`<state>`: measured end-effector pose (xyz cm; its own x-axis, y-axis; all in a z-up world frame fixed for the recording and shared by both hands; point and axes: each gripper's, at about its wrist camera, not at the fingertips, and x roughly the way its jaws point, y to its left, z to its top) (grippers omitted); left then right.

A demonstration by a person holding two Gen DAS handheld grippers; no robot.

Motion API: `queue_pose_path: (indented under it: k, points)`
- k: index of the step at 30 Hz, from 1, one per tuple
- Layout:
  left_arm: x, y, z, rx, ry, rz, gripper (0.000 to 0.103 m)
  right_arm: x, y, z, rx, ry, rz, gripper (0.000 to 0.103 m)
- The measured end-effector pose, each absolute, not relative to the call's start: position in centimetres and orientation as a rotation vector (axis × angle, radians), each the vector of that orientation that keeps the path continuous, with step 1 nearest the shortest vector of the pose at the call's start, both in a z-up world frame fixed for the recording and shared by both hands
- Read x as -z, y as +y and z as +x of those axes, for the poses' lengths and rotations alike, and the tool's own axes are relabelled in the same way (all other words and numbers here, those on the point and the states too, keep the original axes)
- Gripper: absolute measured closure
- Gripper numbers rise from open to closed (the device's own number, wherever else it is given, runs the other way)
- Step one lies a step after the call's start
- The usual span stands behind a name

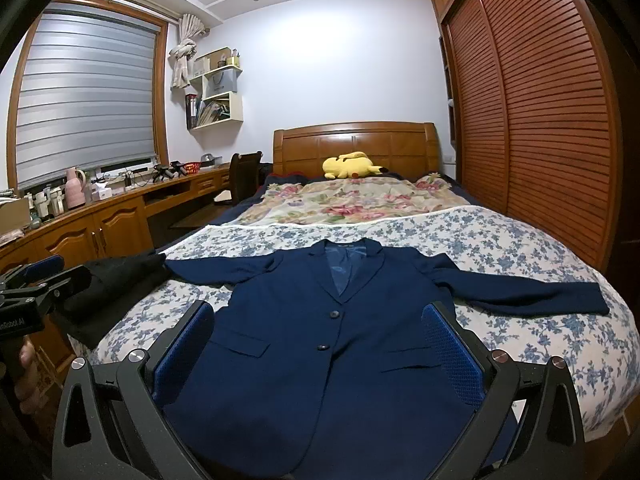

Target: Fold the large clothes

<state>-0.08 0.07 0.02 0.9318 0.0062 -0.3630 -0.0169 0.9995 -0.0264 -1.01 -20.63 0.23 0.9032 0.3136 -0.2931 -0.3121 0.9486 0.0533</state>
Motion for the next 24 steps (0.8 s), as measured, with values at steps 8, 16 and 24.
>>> queue_pose_path:
  k: [8,16,24]
  points:
    - [-0.68,0.64,-0.40,-0.012,0.369,-0.030,0.000,-0.16,-20.46,-1.10,-0.325,0.304,0.004,0.000]
    - [-0.69,0.65,-0.43,-0.012,0.368,-0.030,0.000,-0.07,-20.49,-1.09,-0.326,0.306,0.004,0.000]
    - [-0.66,0.61,-0.44,-0.012,0.367,-0.030,0.000,-0.07,-20.49,-1.08,-0.325,0.305,0.005,0.000]
